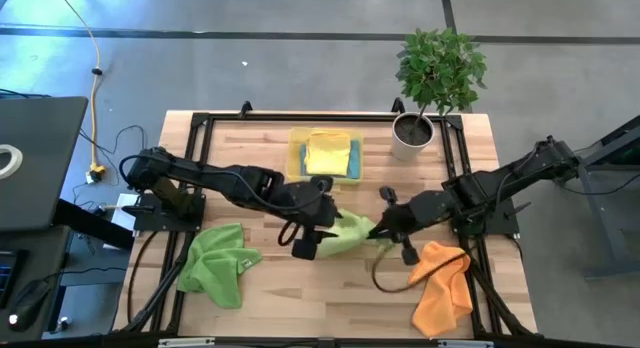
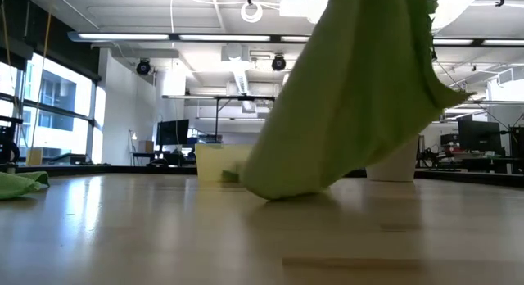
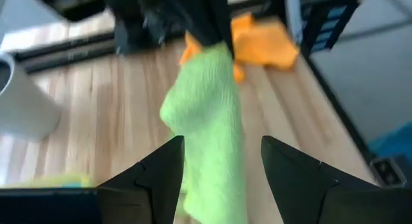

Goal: Fold microfiber towels
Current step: Fold the light green microfiber cloth

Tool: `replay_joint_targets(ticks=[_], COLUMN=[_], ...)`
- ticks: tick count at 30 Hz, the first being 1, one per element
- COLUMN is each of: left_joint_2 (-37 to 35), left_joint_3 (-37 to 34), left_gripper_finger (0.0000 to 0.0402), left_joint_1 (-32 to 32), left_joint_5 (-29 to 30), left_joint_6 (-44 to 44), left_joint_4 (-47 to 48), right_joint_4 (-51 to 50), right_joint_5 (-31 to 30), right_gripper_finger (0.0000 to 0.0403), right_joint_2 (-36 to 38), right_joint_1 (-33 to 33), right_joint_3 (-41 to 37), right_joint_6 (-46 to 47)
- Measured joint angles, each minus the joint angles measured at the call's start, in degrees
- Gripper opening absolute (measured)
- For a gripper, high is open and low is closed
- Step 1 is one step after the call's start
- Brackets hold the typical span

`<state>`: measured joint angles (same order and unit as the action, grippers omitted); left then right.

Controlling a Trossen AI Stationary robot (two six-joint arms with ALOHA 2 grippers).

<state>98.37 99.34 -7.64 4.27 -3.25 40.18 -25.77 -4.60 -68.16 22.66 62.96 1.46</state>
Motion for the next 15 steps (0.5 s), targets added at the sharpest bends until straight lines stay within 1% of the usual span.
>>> replay_joint_targets(ticks=[3,6,8,10,12,15], left_joint_2=[0.4,1.1,2.2,2.6,3.6,4.0], left_joint_3=[0.0,-0.1,0.0,-0.1,0.0,-0.1], left_gripper_finger=[0.0197,0.0197,0.0197,0.0197,0.0197,0.0197], left_joint_1=[0.4,1.1,1.8,2.4,2.8,2.8], left_joint_5=[-1.0,-1.8,-3.8,-6.7,-9.0,-9.0], left_joint_6=[-0.4,0.4,0.5,1.1,3.0,5.4], left_joint_4=[-6.0,-10.2,-13.5,-13.2,-12.9,-5.8], right_joint_4=[0.1,0.8,1.2,2.2,3.1,2.8], right_joint_5=[1.3,1.6,1.6,0.4,-3.2,-9.9], right_gripper_finger=[0.0000,0.0000,0.0000,0.0000,0.0000,0.0000], right_joint_2=[0.0,0.0,0.0,0.0,0.0,0.0], right_joint_1=[0.4,1.0,1.2,1.2,1.1,0.2], right_joint_3=[0.0,0.0,0.0,0.0,0.0,0.0], right_joint_6=[-8.1,-12.4,-15.1,-16.3,-11.6,4.5])
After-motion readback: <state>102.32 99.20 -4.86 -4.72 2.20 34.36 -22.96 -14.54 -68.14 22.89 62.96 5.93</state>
